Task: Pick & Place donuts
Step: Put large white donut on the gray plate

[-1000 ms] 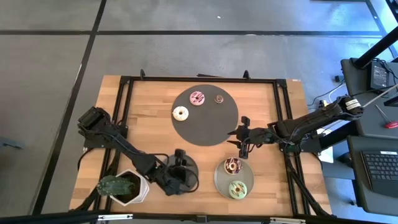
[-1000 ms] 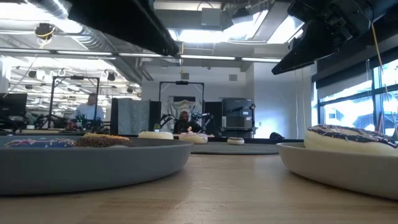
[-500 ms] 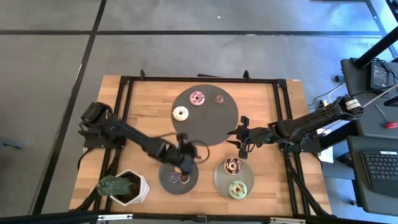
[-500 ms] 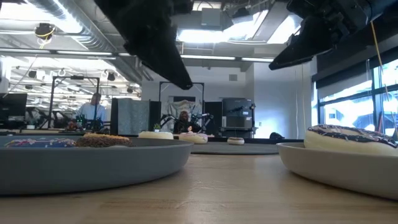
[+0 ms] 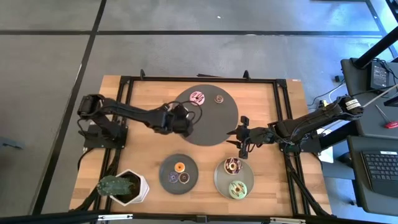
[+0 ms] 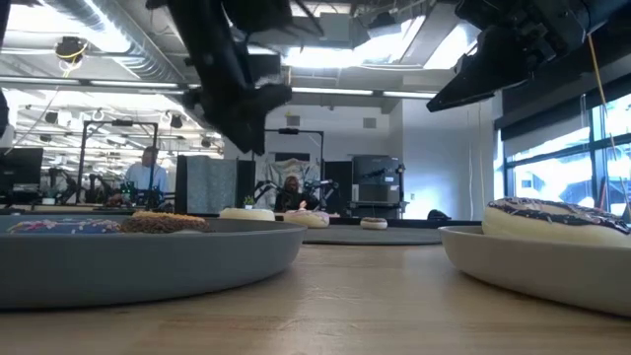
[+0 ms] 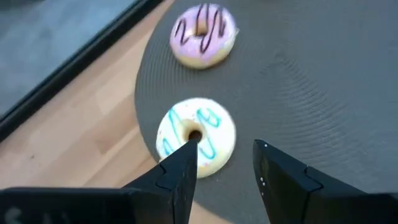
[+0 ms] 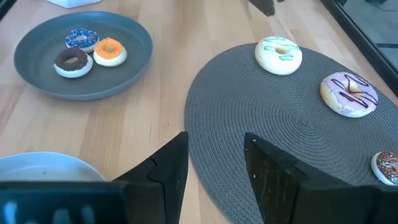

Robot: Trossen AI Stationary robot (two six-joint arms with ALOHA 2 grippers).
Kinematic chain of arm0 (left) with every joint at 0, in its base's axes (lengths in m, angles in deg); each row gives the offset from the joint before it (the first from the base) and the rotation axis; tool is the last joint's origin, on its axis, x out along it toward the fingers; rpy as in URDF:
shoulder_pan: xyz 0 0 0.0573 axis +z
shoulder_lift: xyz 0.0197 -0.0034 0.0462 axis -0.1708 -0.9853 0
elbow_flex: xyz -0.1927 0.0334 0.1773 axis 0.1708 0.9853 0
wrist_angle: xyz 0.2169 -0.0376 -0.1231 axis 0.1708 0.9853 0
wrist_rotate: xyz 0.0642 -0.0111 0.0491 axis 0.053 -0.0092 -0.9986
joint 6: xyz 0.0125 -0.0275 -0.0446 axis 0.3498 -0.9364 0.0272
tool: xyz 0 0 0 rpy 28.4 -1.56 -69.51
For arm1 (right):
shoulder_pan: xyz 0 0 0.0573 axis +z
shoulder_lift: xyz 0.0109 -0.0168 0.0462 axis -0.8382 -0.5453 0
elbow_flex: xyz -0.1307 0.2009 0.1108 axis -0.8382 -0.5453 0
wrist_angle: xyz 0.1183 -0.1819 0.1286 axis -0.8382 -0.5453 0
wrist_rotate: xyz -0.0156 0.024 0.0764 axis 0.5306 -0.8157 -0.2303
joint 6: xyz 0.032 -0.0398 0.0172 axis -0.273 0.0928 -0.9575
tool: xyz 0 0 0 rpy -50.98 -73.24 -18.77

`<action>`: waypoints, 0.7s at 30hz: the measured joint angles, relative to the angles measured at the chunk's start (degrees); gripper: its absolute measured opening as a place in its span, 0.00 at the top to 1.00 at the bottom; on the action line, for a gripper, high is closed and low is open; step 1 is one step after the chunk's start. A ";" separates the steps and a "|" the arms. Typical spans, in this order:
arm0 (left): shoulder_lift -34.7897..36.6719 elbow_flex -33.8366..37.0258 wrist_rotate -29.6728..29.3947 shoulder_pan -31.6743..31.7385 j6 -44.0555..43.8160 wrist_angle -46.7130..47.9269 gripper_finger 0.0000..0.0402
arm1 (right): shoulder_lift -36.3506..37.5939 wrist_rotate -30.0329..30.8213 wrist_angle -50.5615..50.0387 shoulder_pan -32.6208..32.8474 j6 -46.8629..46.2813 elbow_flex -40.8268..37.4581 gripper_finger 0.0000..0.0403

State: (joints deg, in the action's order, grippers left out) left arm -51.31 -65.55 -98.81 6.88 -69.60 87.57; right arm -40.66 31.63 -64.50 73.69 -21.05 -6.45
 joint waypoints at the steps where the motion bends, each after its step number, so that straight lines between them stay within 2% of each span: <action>1: -0.40 0.08 0.26 0.45 -0.09 0.15 0.63 | 0.00 0.00 -0.04 0.00 0.00 0.00 0.61; 7: -2.40 1.32 0.59 2.48 0.95 -0.61 0.62 | 0.00 0.00 -1.12 -0.02 -0.15 0.00 0.61; 11: -2.37 3.67 5.59 5.02 1.18 -2.66 0.64 | 0.00 0.00 -1.18 0.00 -0.15 0.00 0.61; 17: -3.20 7.26 13.01 6.99 15.21 -11.57 0.67 | 0.00 0.00 -1.16 0.00 -0.17 0.00 0.61; 21: -3.54 8.67 13.69 8.09 16.70 -15.20 0.68 | 0.00 0.00 -1.18 0.00 -0.15 0.00 0.61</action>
State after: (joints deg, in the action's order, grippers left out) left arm -54.85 -56.87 -85.13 14.97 -52.90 72.36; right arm -40.66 31.63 -65.67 73.68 -21.20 -6.45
